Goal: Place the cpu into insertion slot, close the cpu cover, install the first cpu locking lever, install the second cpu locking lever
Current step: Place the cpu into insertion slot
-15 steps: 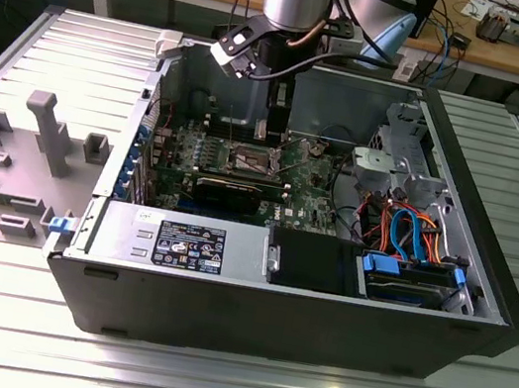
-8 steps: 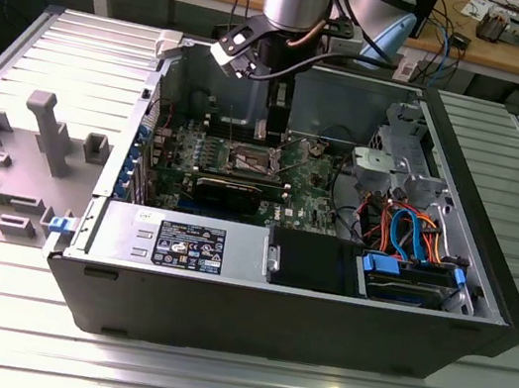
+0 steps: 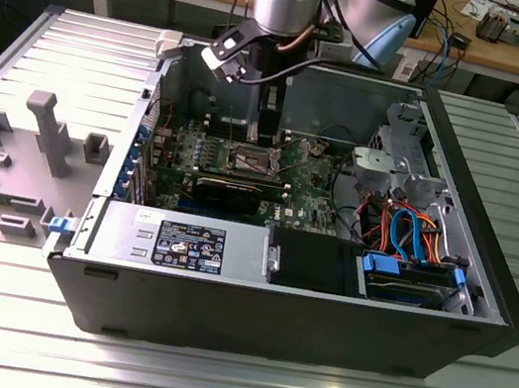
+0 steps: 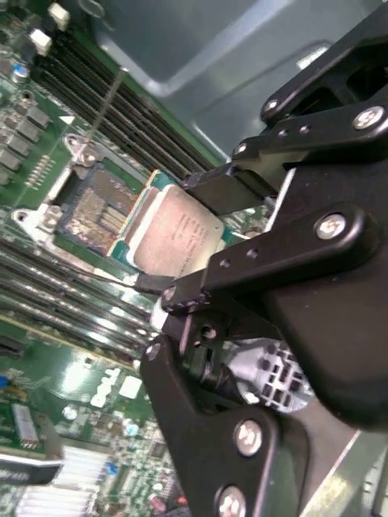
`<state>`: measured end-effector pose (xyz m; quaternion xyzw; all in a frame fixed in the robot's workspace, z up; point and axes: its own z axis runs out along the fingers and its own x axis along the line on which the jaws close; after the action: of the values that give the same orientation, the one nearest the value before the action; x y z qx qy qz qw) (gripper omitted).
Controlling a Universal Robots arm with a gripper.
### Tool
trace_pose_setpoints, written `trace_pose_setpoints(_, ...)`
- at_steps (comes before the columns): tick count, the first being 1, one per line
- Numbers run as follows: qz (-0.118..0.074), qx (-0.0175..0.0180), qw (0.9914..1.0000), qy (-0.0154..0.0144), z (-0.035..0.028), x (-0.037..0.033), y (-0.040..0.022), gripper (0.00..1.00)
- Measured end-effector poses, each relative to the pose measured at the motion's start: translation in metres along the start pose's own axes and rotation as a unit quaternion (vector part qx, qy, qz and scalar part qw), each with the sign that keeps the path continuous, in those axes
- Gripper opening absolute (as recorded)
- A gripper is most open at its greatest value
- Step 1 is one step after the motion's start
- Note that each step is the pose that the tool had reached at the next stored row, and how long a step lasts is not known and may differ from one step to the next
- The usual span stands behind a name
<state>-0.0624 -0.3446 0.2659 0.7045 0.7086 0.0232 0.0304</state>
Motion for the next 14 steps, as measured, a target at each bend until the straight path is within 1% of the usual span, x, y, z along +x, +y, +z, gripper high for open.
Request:
trace_pose_setpoints(2, -0.010, 0.0000, 0.99995, 0.0007, 0.0051, 0.0000, -0.0007, 0.54)
trace_pose_setpoints(3, -0.012, 0.0000, 0.99992, 0.0009, 0.0074, 0.0001, -0.0009, 0.54)
trace_pose_setpoints(6, -0.012, -0.0001, 0.99992, 0.0009, 0.0138, 0.0006, -0.0014, 0.54)
trace_pose_setpoints(7, -0.012, -0.0001, 0.99992, 0.0009, 0.0180, 0.0009, -0.0017, 0.54)
trace_pose_setpoints(10, -0.012, -0.0001, 0.99992, 0.0009, 0.0239, 0.0020, -0.0037, 0.54)
trace_pose_setpoints(14, -0.012, 0.0000, 0.99992, 0.0009, 0.0266, 0.0033, -0.0043, 0.54)
